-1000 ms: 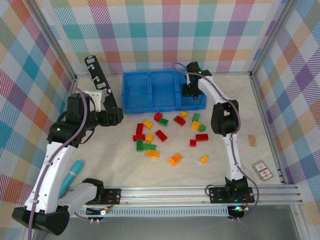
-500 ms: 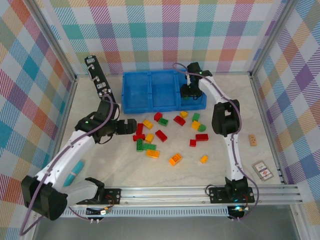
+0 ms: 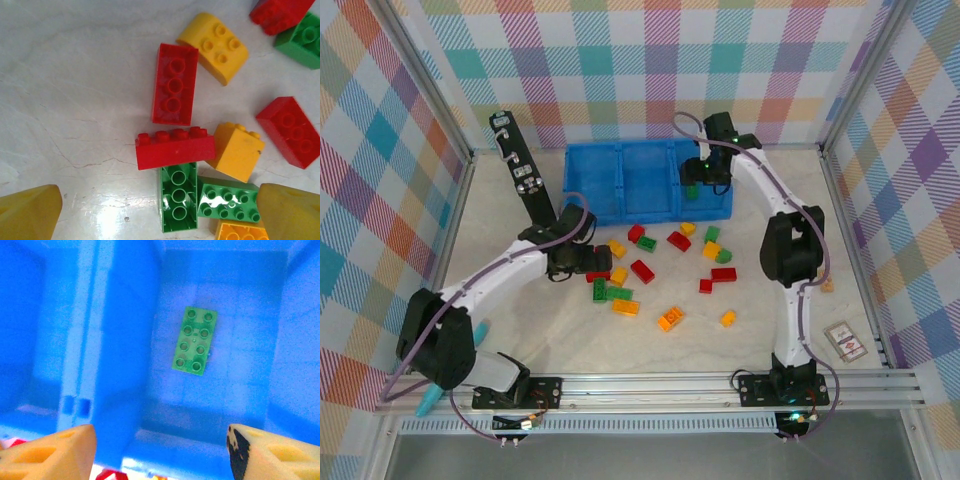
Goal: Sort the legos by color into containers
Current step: Place the lego in the container, then pick up the lego from the center of the table.
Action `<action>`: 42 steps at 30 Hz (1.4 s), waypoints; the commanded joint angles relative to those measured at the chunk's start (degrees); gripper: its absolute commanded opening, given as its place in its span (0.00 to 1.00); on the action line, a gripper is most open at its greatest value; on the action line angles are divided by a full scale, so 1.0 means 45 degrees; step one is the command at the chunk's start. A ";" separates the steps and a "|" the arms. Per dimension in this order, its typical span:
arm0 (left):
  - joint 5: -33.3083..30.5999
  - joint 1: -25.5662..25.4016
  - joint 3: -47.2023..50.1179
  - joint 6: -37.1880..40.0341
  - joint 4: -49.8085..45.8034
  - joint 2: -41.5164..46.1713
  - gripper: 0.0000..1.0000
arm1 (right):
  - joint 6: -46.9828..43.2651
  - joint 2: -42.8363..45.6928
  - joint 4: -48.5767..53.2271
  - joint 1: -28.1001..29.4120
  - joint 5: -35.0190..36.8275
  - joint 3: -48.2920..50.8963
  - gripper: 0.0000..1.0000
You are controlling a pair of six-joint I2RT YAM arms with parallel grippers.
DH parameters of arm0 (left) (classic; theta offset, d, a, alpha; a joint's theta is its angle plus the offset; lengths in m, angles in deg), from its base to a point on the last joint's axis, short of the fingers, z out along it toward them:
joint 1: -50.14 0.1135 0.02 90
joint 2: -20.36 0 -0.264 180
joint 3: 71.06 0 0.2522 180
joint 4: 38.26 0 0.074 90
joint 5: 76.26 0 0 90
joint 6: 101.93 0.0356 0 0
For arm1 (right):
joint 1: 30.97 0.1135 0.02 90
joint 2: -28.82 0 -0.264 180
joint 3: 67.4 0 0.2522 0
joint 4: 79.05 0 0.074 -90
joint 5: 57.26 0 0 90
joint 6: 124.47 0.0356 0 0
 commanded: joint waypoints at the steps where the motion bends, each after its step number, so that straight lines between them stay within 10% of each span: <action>1: -0.0621 -0.0462 -0.0273 -0.0530 -0.0056 -0.0749 0.98 | -0.0246 0.1107 -0.0355 0.0147 -0.0545 0.0747 0.71; 42: -0.0360 -0.0731 -0.0188 -0.1469 0.1574 -0.4034 0.87 | 0.0669 0.7365 0.0512 0.0482 -0.0100 0.7302 0.75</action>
